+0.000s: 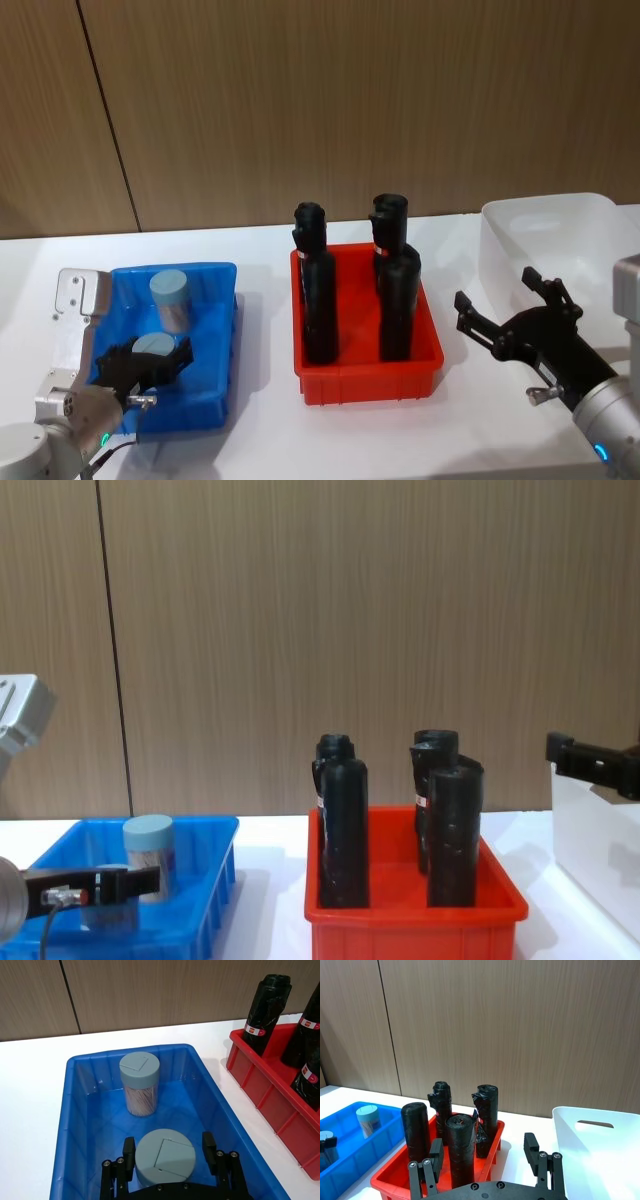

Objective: Pick the cotton swabs from the blue box and place them into the white box.

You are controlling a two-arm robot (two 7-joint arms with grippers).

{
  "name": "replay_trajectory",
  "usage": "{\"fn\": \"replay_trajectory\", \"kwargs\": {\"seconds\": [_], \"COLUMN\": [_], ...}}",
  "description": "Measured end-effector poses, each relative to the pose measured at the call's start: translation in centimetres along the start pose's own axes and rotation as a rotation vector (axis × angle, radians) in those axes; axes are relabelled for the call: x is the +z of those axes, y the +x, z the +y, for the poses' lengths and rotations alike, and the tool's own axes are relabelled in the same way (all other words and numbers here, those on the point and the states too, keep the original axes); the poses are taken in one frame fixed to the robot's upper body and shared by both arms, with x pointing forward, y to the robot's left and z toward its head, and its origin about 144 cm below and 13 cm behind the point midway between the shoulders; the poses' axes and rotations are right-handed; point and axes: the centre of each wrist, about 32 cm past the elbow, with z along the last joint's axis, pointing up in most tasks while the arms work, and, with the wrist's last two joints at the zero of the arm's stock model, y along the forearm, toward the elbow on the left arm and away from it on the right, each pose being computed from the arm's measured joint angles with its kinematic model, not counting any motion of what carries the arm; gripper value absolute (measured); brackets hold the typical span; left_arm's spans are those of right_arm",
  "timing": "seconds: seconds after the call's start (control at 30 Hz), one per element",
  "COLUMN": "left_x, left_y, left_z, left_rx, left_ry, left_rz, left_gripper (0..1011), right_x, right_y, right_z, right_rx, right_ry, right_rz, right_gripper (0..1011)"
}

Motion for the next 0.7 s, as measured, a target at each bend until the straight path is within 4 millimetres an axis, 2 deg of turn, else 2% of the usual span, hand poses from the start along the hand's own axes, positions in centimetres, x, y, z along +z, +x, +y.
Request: {"fn": "replay_trajectory", "kwargs": {"seconds": [0.03,0.13,0.27,0.7], "left_x": [0.0,0.0,0.1,1.4], "left_y": [0.0,0.0,-0.1,-0.6], "left_z": [0.0,0.0,0.1,0.7], "left_rx": [0.001,0.008,0.016,0.002], "left_ry": [0.002,0.007,0.010,-0.024], "left_rz": [-0.002,-0.006,-0.013,-0.072], "left_gripper": [859,728,669,669], "right_x": [0.0,0.0,0.0,0.0], "right_y": [0.0,0.0,0.0,0.0], "right_z": [0.0,0.0,0.0,0.0], "right_rx": [0.000,0.000,0.000,0.000], "right_ry": [0.000,0.000,0.000,0.000], "right_rz": [0.000,0.000,0.000,0.000], "right_gripper": [1008,1008,1008,1008]}}
